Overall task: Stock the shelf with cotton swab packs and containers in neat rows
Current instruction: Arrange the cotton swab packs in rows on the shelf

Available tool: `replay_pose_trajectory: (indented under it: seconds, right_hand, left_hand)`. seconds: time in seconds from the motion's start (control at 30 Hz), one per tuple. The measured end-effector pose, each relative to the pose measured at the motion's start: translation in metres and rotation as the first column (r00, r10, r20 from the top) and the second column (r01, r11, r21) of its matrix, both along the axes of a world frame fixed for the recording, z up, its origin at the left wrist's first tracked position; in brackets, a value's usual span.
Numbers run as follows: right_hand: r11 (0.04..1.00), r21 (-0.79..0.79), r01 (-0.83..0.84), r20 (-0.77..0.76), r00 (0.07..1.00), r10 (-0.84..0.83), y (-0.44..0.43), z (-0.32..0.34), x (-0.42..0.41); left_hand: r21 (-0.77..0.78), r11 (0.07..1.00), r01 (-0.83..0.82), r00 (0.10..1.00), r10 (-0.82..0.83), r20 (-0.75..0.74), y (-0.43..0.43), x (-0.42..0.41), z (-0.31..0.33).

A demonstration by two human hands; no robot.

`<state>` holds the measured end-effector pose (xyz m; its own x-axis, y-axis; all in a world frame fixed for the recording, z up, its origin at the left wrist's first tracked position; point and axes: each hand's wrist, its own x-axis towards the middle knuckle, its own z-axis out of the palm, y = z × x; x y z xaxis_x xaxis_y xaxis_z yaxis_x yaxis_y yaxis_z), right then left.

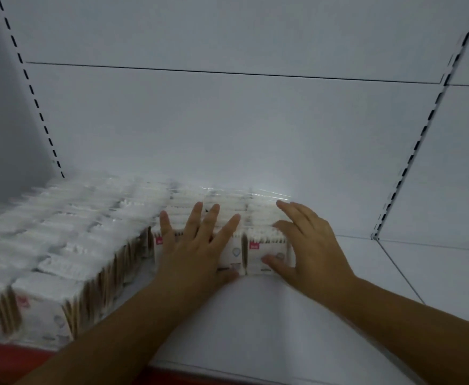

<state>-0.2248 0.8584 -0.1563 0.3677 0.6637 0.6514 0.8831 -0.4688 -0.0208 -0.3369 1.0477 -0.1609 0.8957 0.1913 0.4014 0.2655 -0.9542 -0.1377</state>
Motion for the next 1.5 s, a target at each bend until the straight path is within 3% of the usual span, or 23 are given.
replay_pose_trajectory:
  seconds: [0.2,0.37,0.53,0.6,0.73,0.83,0.93,1.03,1.1,1.23,1.4,1.5]
  right_hand:
    - [0.997,0.054,-0.054,-0.057,0.997,0.057,0.008,-0.018,0.001]
    - [0.997,0.066,-0.032,-0.043,0.998,0.035,0.01,-0.02,0.003]
    - [0.999,-0.03,-0.014,-0.044,0.999,0.013,0.008,-0.015,0.0]
    - [0.996,-0.08,-0.045,-0.085,0.996,0.039,0.006,-0.012,-0.004]
    - [0.996,0.018,-0.085,-0.267,0.96,0.087,-0.027,0.009,-0.002]
    - [0.965,-0.263,0.009,-0.226,0.972,-0.071,-0.099,0.042,0.013]
    - [0.797,-0.567,0.207,-0.13,0.933,-0.335,-0.201,0.082,0.024]
    - [0.713,-0.565,0.415,-0.133,0.807,-0.575,-0.316,0.113,0.022]
    - [0.67,-0.539,0.511,-0.136,0.732,-0.668,-0.392,0.124,0.012]
    - [0.548,-0.559,0.622,-0.047,0.636,-0.77,-0.539,0.134,-0.016]
    - [0.427,-0.555,0.714,-0.123,0.437,-0.891,-0.691,0.136,-0.041]
    - [0.41,-0.53,0.743,-0.174,0.378,-0.91,-0.754,0.13,-0.037]
  left_hand:
    - [-0.13,0.985,0.11,0.985,-0.09,0.145,0.008,-0.003,-0.005]
    - [-0.085,0.994,0.066,0.993,-0.057,0.103,0.01,-0.001,-0.006]
    - [0.005,1.0,-0.023,1.0,0.023,0.004,0.006,0.002,-0.005]
    - [0.049,0.997,-0.052,0.997,0.054,-0.047,0.006,0.001,-0.003]
    - [0.047,0.996,-0.074,0.997,0.075,-0.022,-0.017,-0.009,0.016]
    - [-0.078,0.997,0.028,0.991,-0.038,-0.131,-0.089,0.019,0.052]
    - [-0.255,0.951,0.174,0.916,-0.251,-0.312,-0.194,0.065,0.1]
    - [-0.337,0.919,0.203,0.839,-0.341,-0.424,-0.301,0.105,0.144]
    - [-0.318,0.909,0.268,0.831,-0.386,-0.4,-0.373,0.122,0.162]
    - [-0.344,0.83,0.44,0.774,-0.544,-0.324,-0.499,0.144,0.168]
    - [-0.321,0.764,0.56,0.706,-0.643,-0.298,-0.612,0.167,0.161]
    - [-0.286,0.729,0.622,0.653,-0.684,-0.324,-0.666,0.186,0.143]
